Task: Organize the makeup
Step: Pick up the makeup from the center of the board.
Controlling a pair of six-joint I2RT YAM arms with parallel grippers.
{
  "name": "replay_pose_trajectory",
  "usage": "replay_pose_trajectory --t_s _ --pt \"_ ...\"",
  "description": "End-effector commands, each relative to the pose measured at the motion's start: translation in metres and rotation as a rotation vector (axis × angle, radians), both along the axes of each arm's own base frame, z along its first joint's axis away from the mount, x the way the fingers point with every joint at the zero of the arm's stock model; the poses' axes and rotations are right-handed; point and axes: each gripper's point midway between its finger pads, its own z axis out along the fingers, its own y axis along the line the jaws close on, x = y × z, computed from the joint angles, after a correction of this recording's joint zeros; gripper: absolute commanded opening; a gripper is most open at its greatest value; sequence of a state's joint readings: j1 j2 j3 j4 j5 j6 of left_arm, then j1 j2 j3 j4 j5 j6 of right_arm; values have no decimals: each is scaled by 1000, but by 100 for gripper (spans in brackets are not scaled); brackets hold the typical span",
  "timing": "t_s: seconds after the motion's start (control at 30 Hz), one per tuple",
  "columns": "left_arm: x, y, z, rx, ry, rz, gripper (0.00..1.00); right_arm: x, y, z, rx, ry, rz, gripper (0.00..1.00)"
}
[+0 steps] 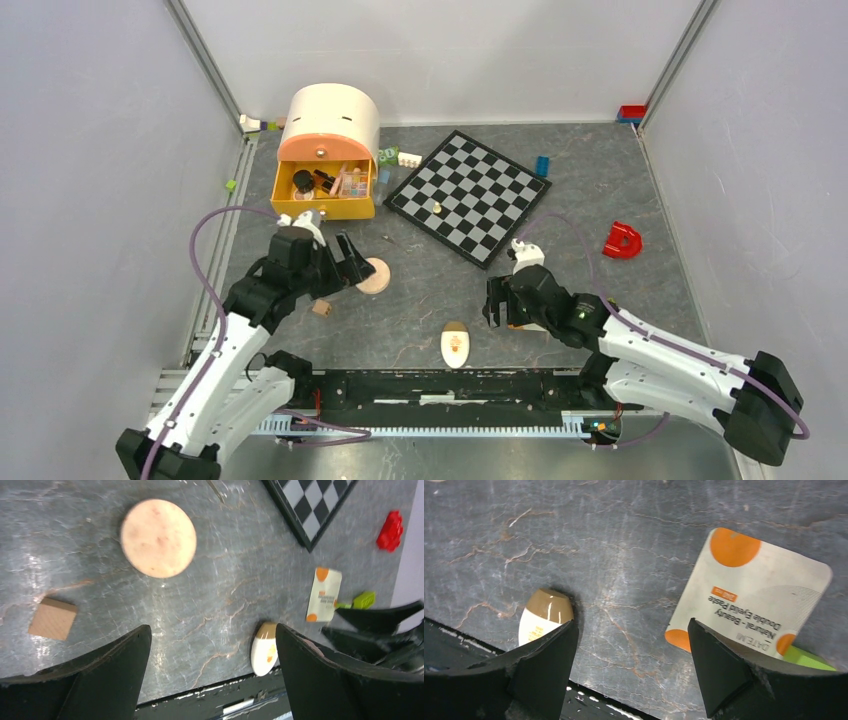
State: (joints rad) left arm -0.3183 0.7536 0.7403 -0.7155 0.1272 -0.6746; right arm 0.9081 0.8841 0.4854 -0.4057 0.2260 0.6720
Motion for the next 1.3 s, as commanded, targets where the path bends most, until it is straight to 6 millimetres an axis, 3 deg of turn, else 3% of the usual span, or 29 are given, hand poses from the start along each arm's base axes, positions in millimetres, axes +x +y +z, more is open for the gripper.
replay_pose_trajectory --t_s 0.0,0.27,0.57,0.83,0.97,1.27 --pt "-9 -16 1 28 -35 -36 99 11 -19 12 -84 -16 -119 88" --pt "-15 -41 0 64 -43 -134 99 20 -52 5 -200 11 -199 89" --pt "-19 -42 7 98 -97 -235 100 43 -93 1 -285 55 -269 91" --pt "-19 -40 6 135 -117 -266 100 50 -130 -6 -244 97 -405 91" --pt "-17 -41 5 136 -121 -269 100 45 -135 -12 -202 127 -426 92" --pt "-15 -43 2 144 -115 -277 100 21 -121 -37 -119 216 -383 91"
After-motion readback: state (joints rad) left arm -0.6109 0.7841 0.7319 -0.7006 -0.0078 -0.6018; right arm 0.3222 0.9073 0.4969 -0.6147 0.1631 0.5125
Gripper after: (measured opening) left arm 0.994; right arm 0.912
